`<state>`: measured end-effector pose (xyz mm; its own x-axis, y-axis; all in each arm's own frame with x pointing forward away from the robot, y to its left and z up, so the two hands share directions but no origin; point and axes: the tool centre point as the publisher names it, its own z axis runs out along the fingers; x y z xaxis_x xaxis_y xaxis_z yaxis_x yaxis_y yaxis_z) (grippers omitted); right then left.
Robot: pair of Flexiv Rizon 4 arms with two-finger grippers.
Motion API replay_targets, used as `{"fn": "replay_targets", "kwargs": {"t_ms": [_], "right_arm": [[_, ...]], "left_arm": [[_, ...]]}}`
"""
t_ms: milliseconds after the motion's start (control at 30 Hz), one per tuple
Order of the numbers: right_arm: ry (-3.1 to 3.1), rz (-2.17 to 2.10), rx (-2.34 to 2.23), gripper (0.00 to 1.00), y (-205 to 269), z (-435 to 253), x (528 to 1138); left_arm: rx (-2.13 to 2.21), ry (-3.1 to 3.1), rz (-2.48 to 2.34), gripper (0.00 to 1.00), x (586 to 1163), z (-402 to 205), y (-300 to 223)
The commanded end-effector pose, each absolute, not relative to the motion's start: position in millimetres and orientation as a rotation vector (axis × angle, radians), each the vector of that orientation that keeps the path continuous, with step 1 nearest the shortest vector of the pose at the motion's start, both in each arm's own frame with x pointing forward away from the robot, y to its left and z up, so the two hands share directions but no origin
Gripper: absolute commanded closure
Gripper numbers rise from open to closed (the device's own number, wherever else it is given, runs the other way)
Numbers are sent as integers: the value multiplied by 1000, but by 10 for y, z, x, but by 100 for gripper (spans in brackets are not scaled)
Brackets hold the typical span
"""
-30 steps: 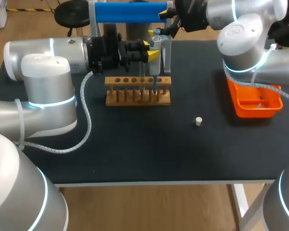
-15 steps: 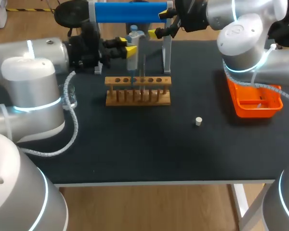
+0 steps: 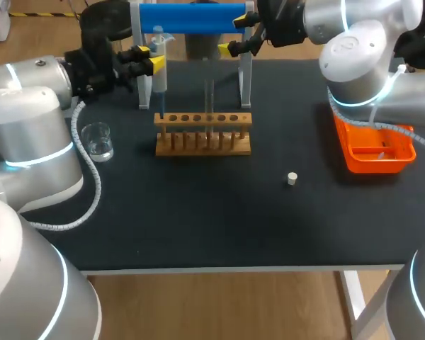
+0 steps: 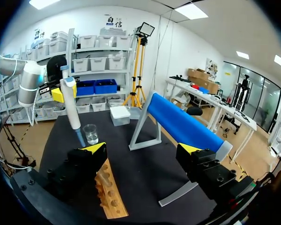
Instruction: Invert the test tube, pick up the pipette, mount the tip to pipette, aspirate from beaker and dispense into the tube, eject the tip, return the pipette, and cap with the stopper.
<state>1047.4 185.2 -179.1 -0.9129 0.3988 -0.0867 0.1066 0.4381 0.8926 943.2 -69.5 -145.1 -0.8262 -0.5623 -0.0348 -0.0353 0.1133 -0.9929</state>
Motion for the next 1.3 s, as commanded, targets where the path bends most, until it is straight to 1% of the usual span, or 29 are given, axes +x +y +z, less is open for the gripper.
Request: {"fn": "replay_targets", "kwargs": {"t_ms": [33, 633, 1300], "right_arm": [[2411, 1464, 436, 0, 1849, -1787, 10473], [2411, 1464, 436, 0, 1849, -1787, 10473], [2411, 1464, 436, 0, 1849, -1787, 10473]], "left_arm": [[-604, 1965, -1752, 100, 9591, -1463, -698], [-761, 1875, -1664, 100, 10199, -1487, -569], [-761, 1875, -1664, 100, 10199, -1487, -569]]}}
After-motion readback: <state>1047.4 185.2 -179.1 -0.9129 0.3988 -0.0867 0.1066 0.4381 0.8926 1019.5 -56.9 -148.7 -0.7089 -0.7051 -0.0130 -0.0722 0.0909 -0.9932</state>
